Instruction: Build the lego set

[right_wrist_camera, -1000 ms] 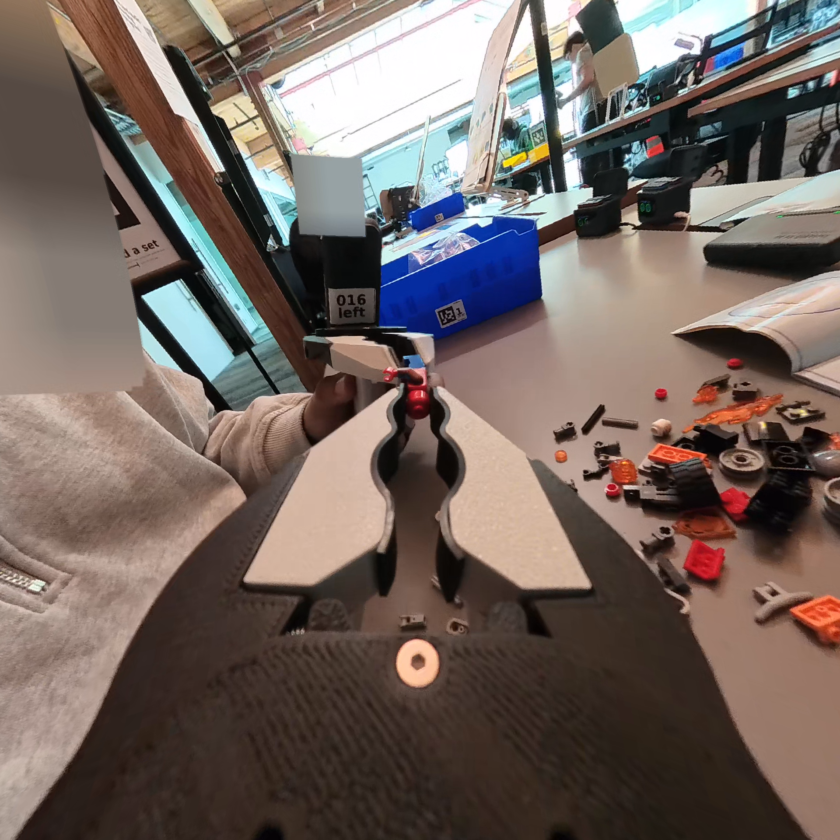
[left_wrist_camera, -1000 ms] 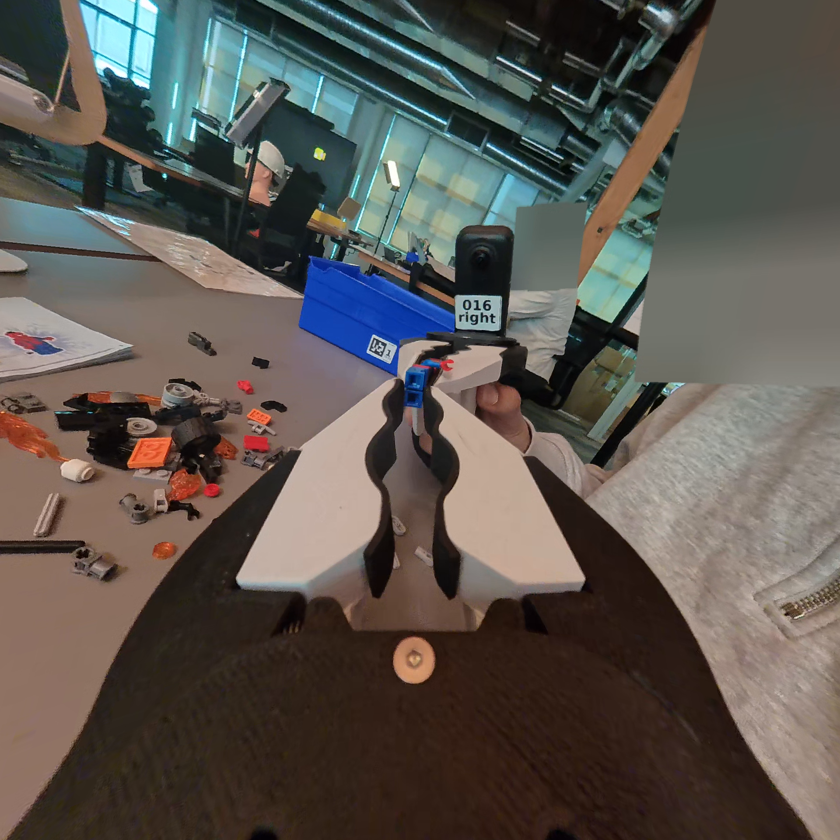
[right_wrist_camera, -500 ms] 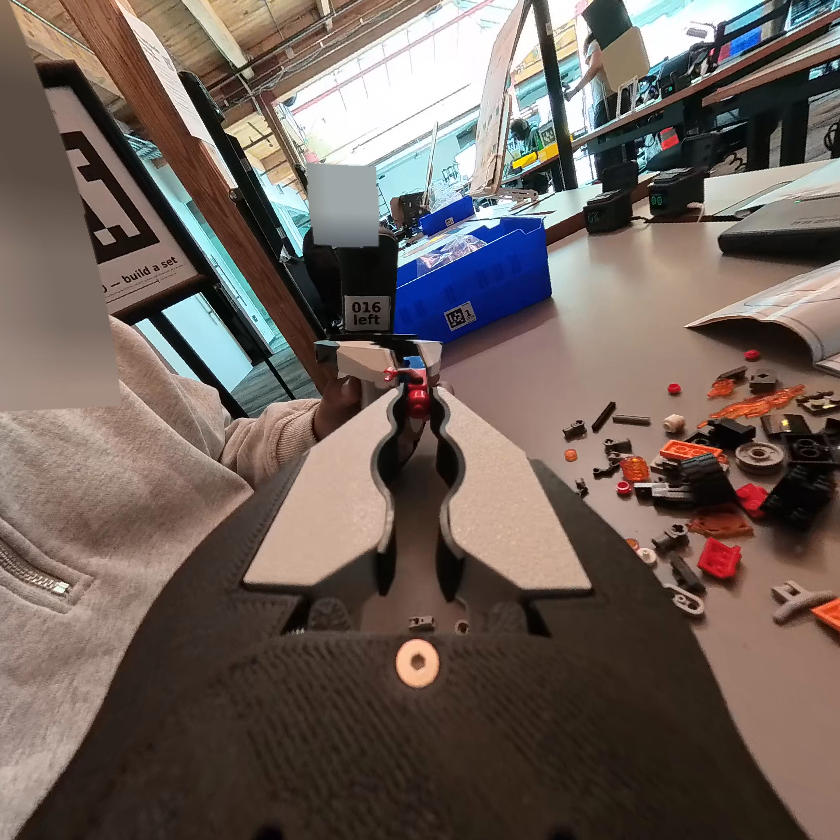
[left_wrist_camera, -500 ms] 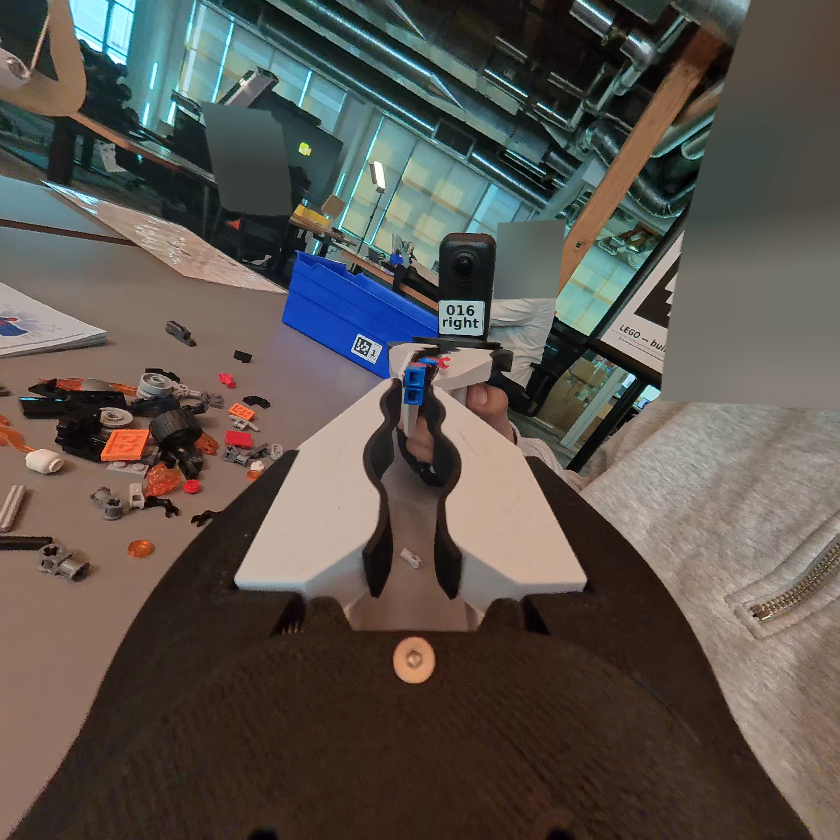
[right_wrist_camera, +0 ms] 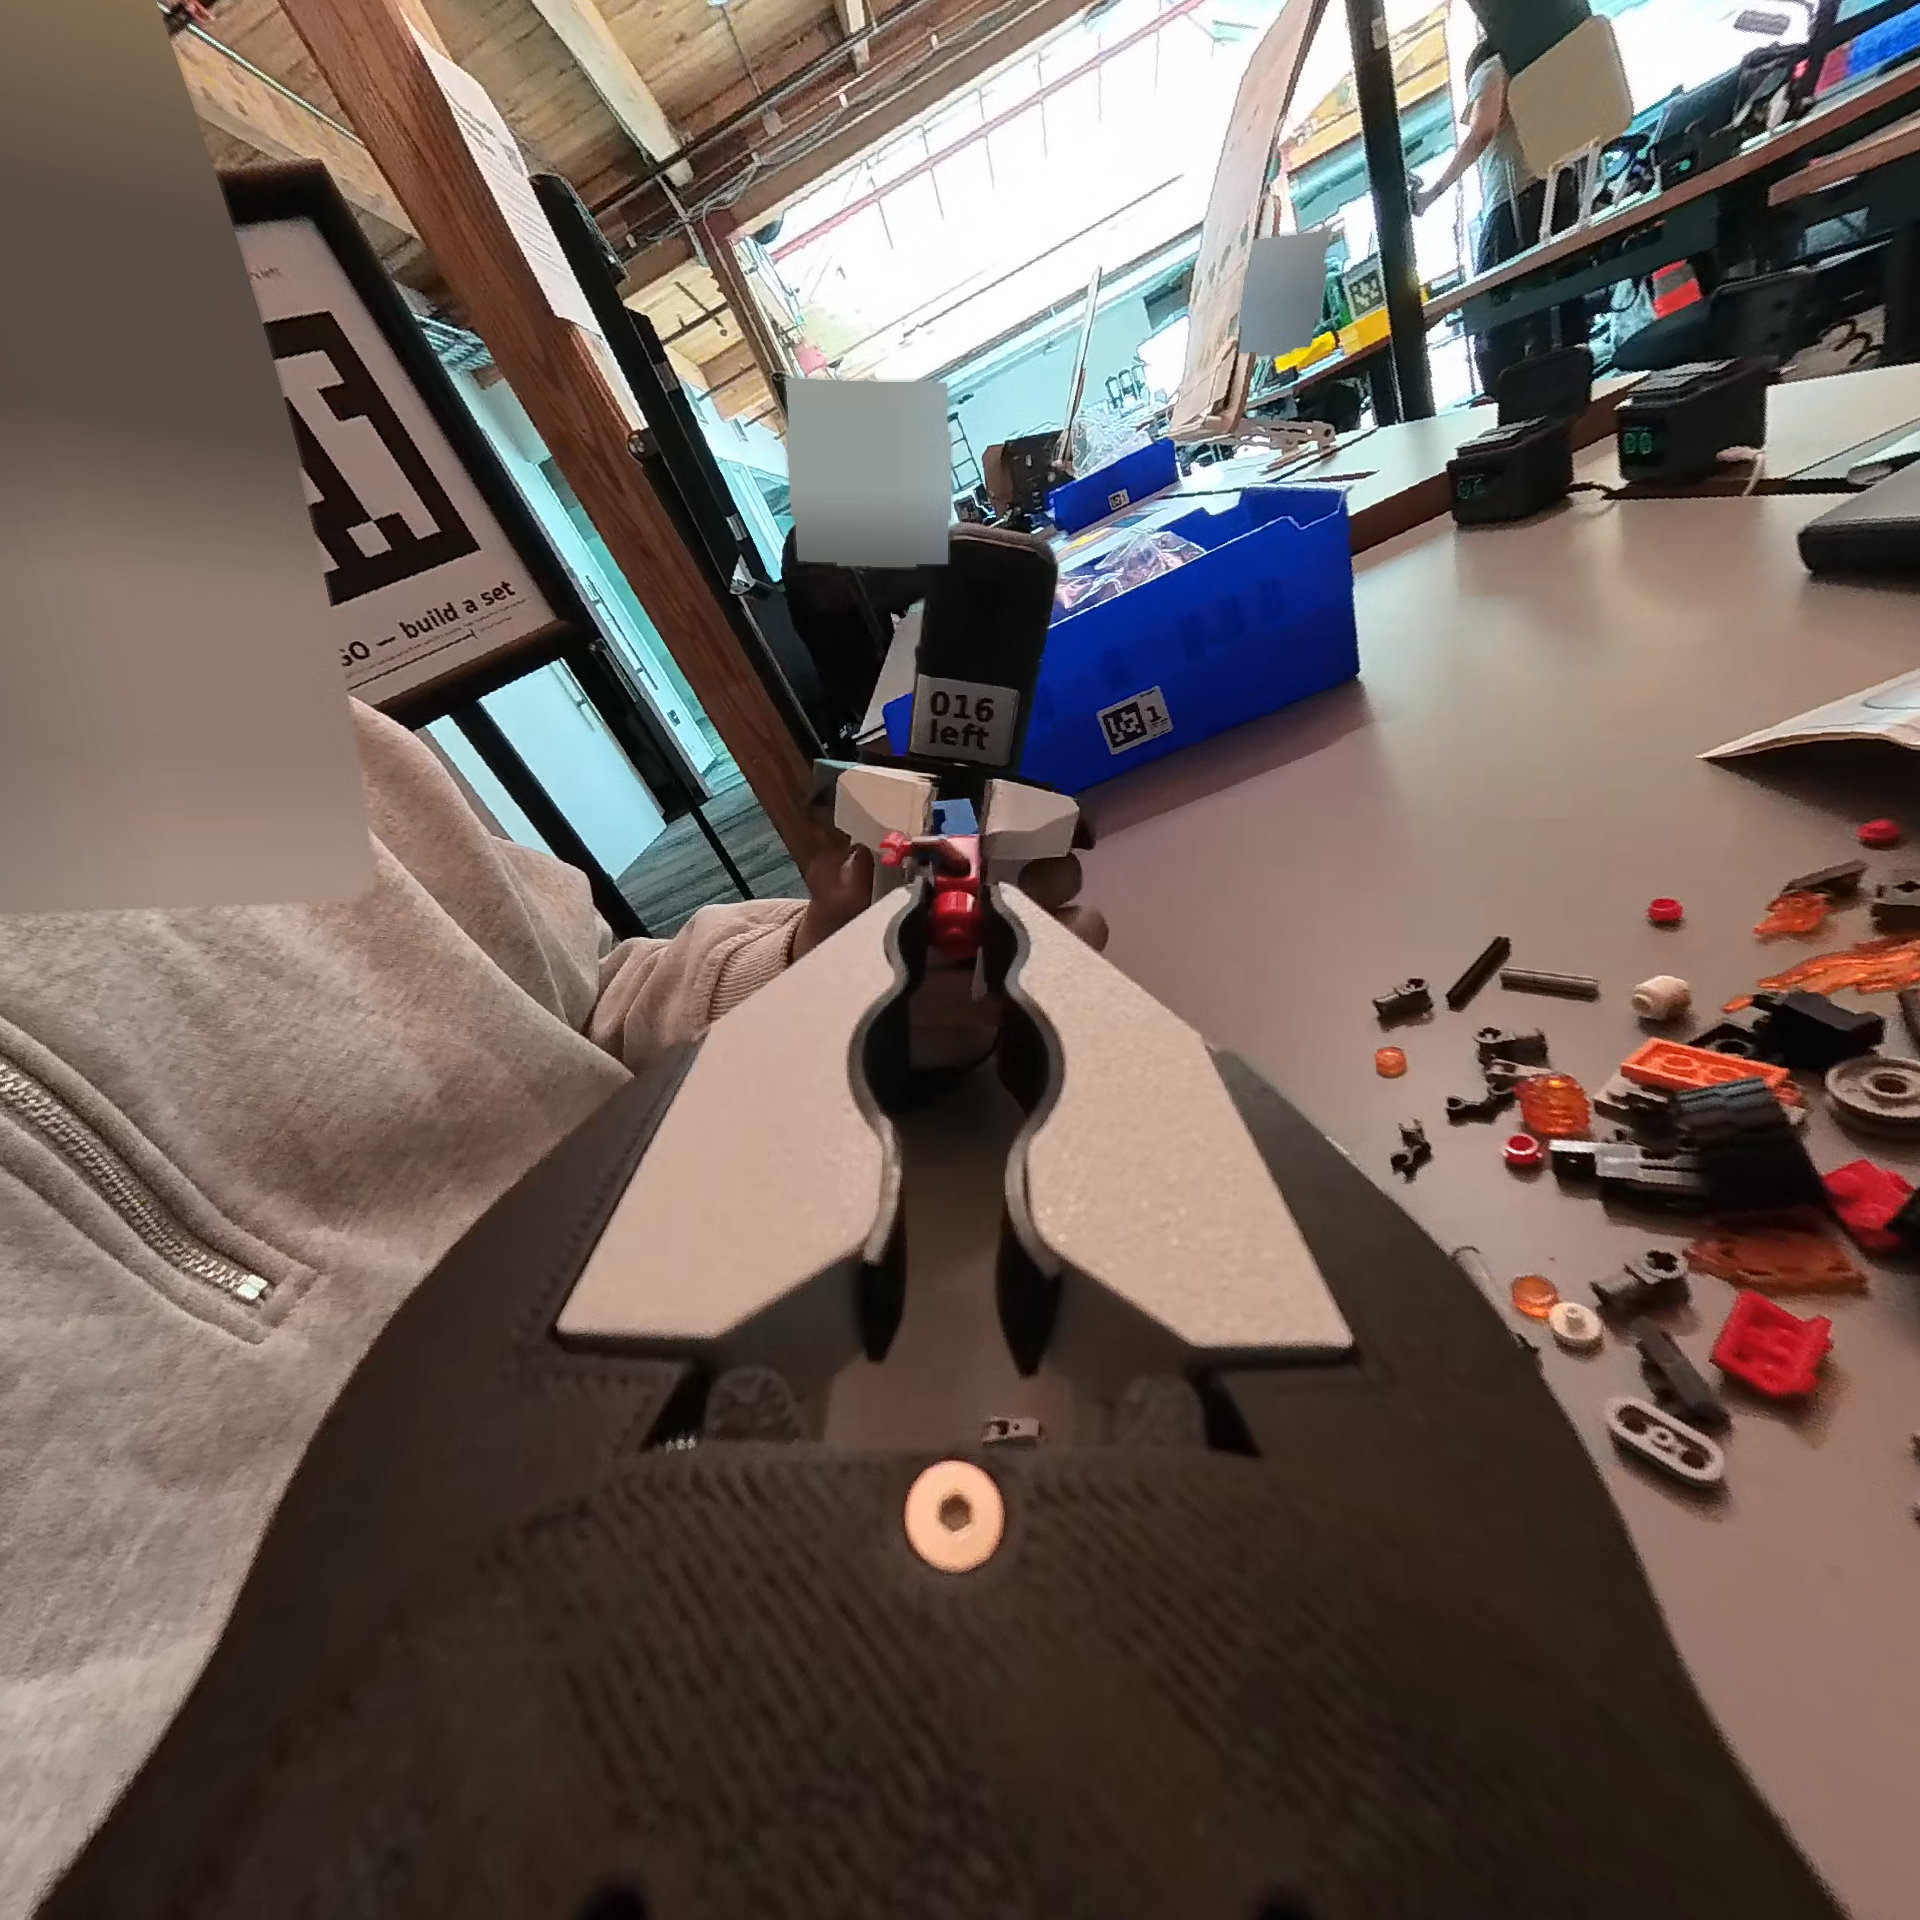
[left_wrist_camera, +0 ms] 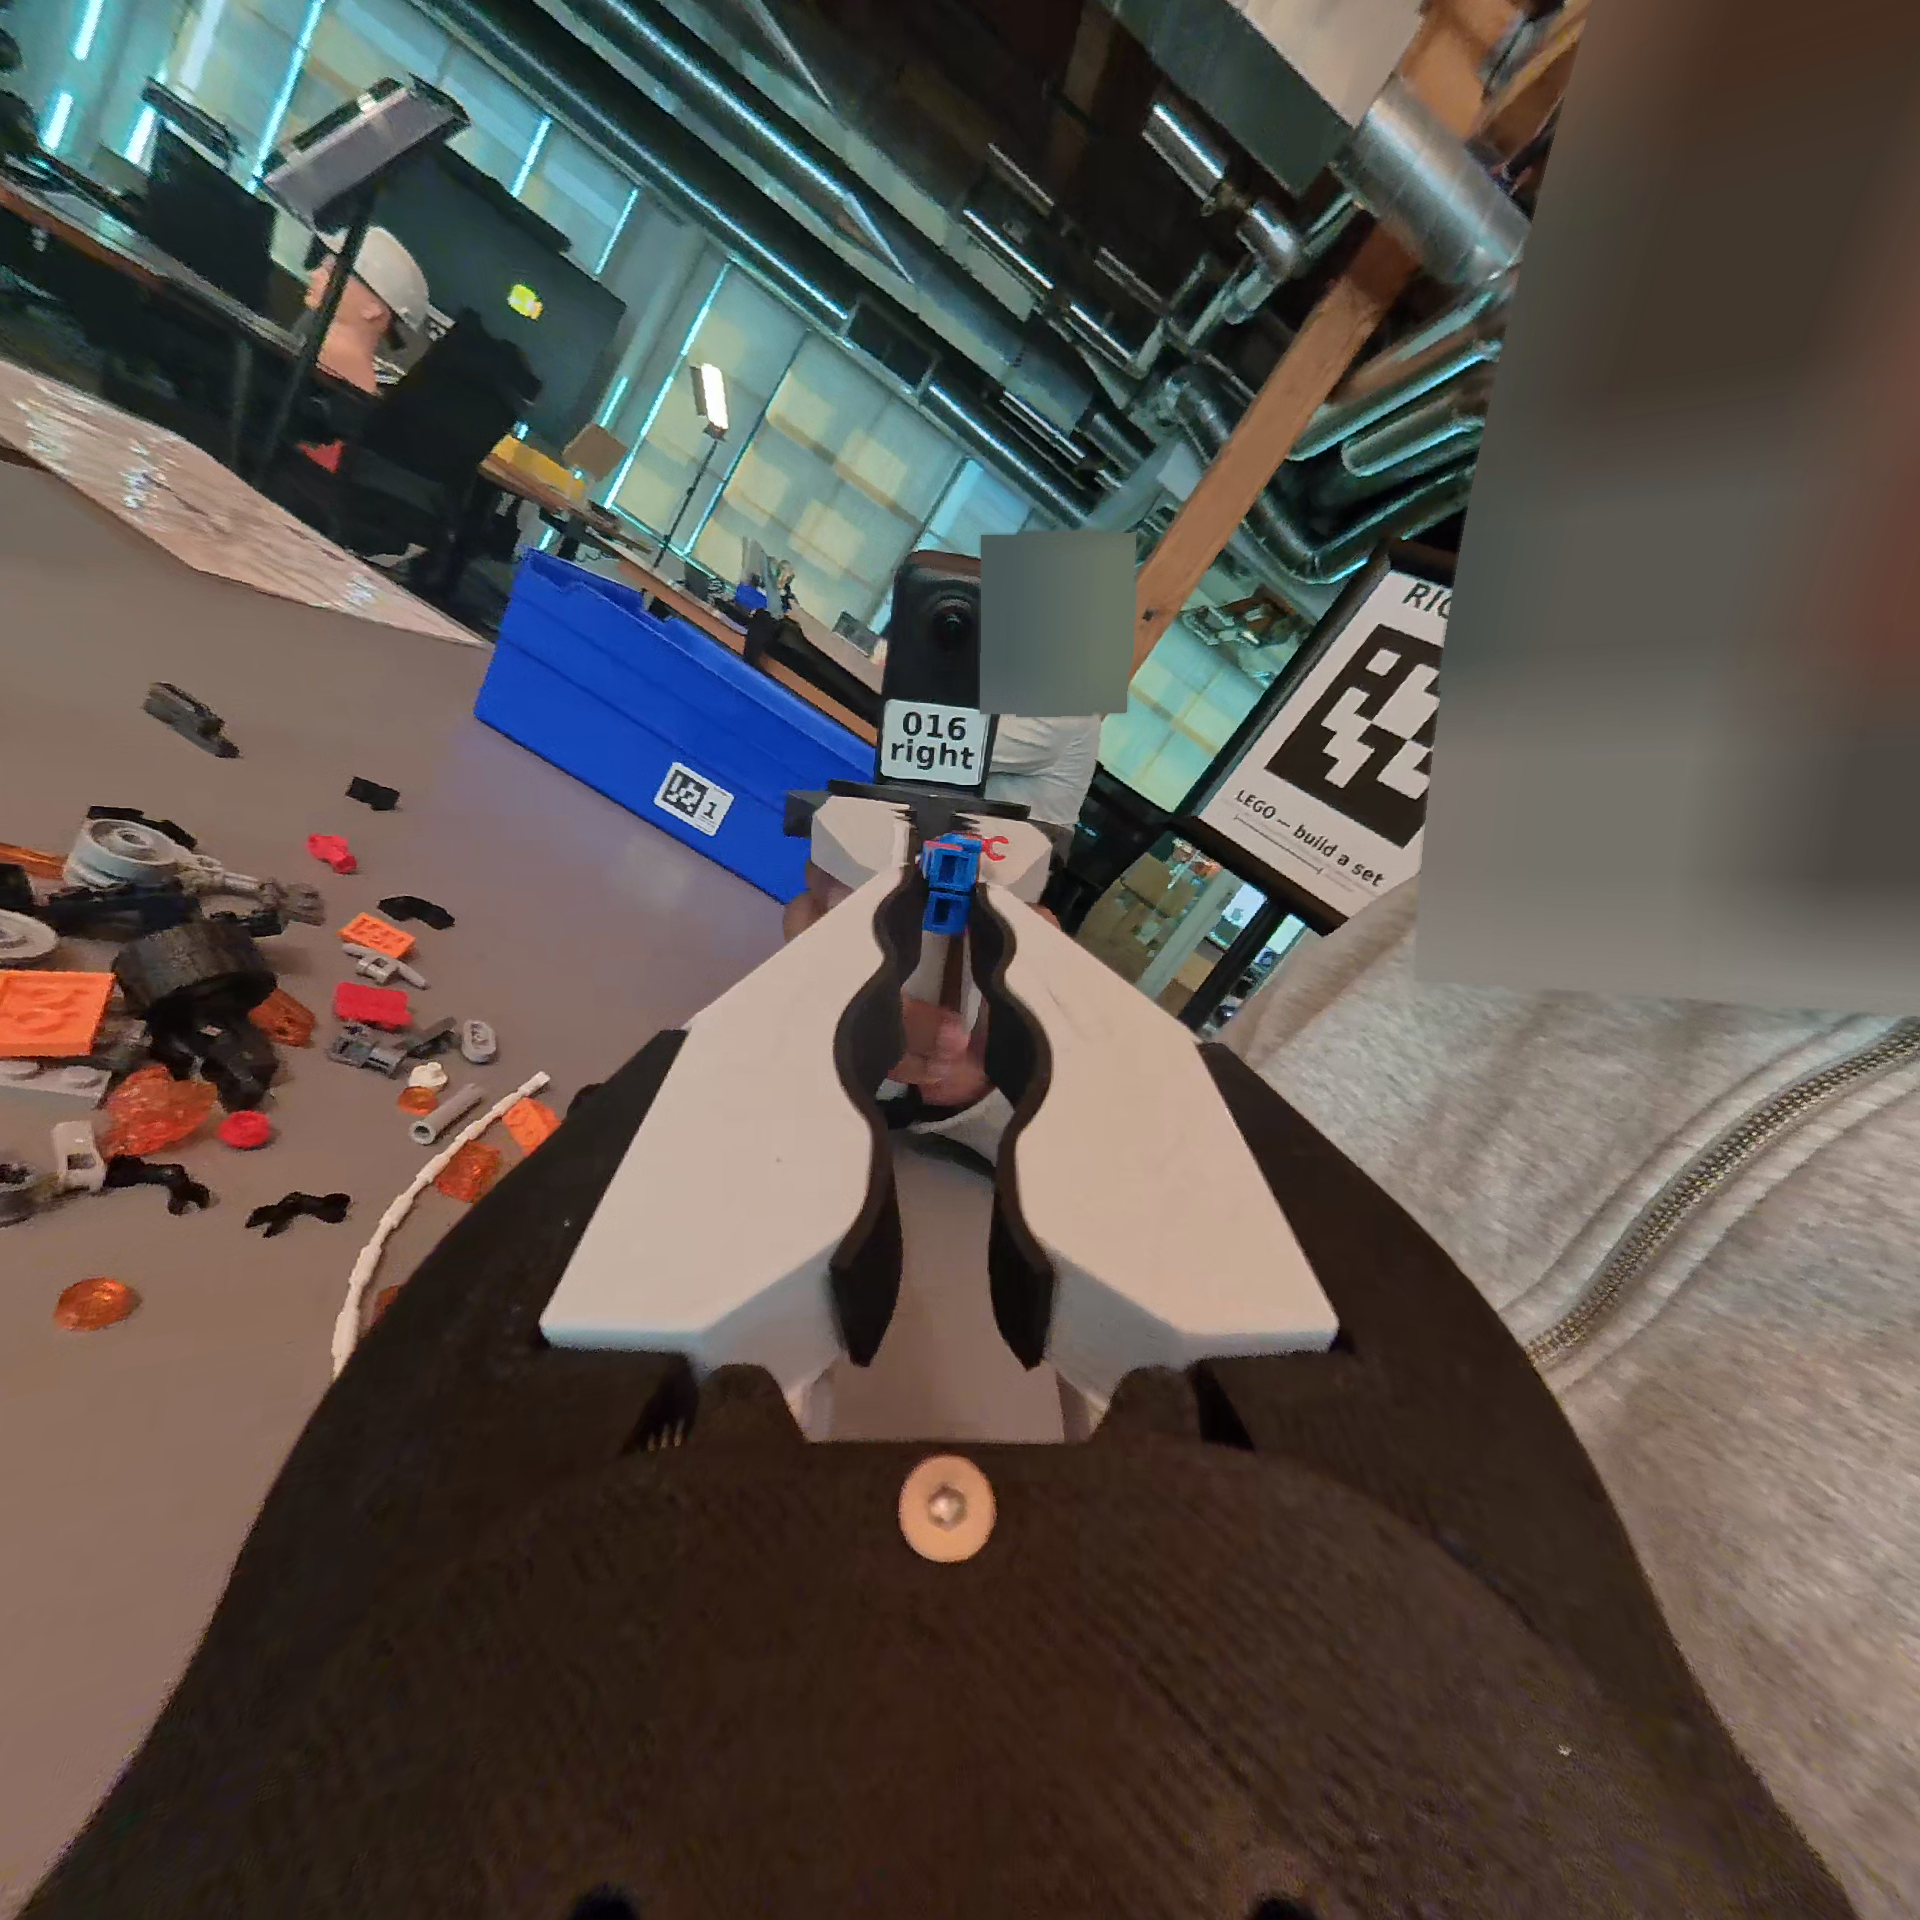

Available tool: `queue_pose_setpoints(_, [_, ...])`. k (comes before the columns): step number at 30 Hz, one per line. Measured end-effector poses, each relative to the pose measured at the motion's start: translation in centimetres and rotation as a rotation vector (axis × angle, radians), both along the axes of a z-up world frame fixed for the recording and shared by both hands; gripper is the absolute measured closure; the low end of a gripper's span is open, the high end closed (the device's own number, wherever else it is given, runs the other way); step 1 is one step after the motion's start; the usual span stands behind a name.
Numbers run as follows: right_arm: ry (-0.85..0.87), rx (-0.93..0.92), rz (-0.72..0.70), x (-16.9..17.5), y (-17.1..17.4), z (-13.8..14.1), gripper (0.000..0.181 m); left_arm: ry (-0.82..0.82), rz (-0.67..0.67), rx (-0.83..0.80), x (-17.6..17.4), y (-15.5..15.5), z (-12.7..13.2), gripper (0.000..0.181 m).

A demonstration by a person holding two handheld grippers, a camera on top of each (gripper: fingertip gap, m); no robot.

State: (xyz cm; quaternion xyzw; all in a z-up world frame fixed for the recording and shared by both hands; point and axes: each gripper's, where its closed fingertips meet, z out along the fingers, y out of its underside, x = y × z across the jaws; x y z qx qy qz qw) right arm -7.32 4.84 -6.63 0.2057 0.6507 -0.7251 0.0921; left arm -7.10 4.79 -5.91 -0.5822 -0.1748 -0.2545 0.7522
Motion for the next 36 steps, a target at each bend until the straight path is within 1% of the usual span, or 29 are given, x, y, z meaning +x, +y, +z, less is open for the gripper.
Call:
queue_pose_setpoints(4, [0.003, -0.001, 0.003, 0.1, 0.0, 0.1, 0.174, -0.029, -0.024, 0.018, 0.1, 0.0, 0.1, 0.175])
queue_pose_setpoints(7, [0.008, 0.004, -0.003, 0.0, 0.0, 0.0, 0.174, -0.006, -0.003, 0.005, 0.1, 0.0, 0.0, 0.174])
queue_pose_setpoints(9, [0.01, 0.015, -0.009, 0.0, -0.1, -0.1, 0.174, 0.025, 0.027, -0.031, -0.1, 0.2, -0.3, 0.166])
queue_pose_setpoints(11, [0.016, 0.032, -0.022, -0.2, -0.1, -0.3, 0.174, 0.087, 0.087, -0.061, -0.4, 0.0, -0.4, 0.163])
queue_pose_setpoints(13, [0.021, 0.039, -0.037, -0.3, 0.0, -0.4, 0.174, 0.143, 0.152, -0.075, -0.8, -0.3, -0.2, 0.163])
queue_pose_setpoints(15, [0.023, 0.044, -0.047, -0.5, 0.1, -0.4, 0.173, 0.169, 0.173, -0.08, -0.8, -0.4, -0.1, 0.164])
queue_pose_setpoints(18, [0.025, 0.052, -0.047, -0.4, 0.1, -0.5, 0.173, 0.173, 0.147, -0.106, -0.5, 0.0, -0.5, 0.166])
queue_pose_setpoints(21, [0.031, 0.068, -0.045, -0.4, -0.1, -0.7, 0.173, 0.185, 0.144, -0.122, -0.4, 0.0, -0.7, 0.176])
queue_pose_setpoints(27, [0.051, 0.115, -0.062, -0.5, -0.2, -1.2, 0.174, 0.24, 0.159, -0.188, -0.6, -0.1, -1.3, 0.176])
queue_pose_setpoints(36, [0.053, 0.132, -0.046, -0.3, -0.5, -1.5, 0.173, 0.213, 0.098, -0.195, -0.3, -0.3, -1.7, 0.176])
